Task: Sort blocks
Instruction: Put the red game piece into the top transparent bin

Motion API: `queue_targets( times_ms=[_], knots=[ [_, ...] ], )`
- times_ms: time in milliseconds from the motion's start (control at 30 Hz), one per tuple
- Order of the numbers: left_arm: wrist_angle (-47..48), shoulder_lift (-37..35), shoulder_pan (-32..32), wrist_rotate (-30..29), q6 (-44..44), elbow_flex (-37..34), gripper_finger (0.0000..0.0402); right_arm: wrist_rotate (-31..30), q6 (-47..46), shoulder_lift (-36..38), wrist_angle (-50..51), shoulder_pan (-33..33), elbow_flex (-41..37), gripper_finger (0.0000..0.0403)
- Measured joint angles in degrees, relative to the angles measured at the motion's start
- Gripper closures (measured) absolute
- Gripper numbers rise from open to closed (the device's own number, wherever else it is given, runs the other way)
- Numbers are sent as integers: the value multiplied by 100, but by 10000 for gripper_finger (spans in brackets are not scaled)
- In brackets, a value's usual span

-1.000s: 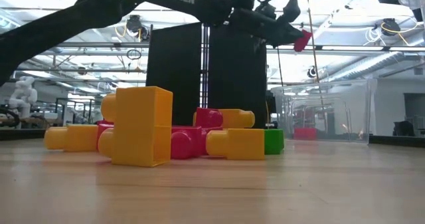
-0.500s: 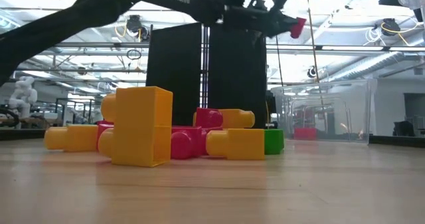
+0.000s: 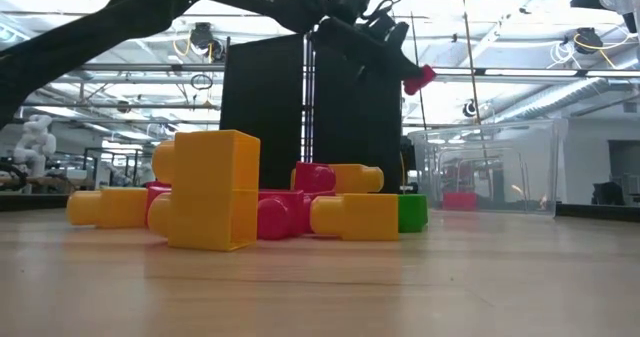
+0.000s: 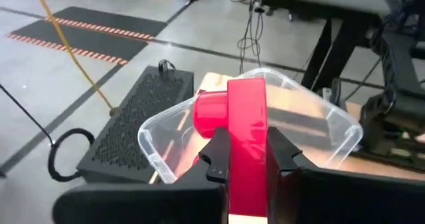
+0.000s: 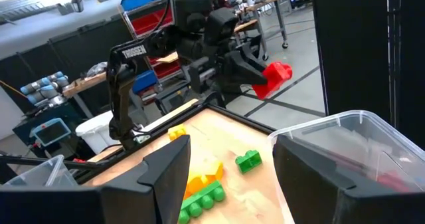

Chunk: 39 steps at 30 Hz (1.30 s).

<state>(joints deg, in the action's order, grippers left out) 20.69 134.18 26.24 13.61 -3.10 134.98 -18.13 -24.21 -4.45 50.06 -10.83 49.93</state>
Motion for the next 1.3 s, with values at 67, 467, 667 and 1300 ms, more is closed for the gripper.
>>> queue_targets(
  times_ms=[67, 467, 667, 1300],
  knots=[
    [-224, 57, -29, 27, -198, 0, 389, -58, 4, 0, 0, 0, 0, 195],
    [-776, 376, -268, 272, -371, 0, 389, -453, 68, -1, 2, -1, -2, 195],
    [-1017, 518, -273, 78, -429, 2, 389, -460, 53, -2, 4, 0, -1, 195],
    [-1258, 534, -286, -34, -784, 0, 252, -457, 44, 0, 3, -1, -2, 195]
  ],
)
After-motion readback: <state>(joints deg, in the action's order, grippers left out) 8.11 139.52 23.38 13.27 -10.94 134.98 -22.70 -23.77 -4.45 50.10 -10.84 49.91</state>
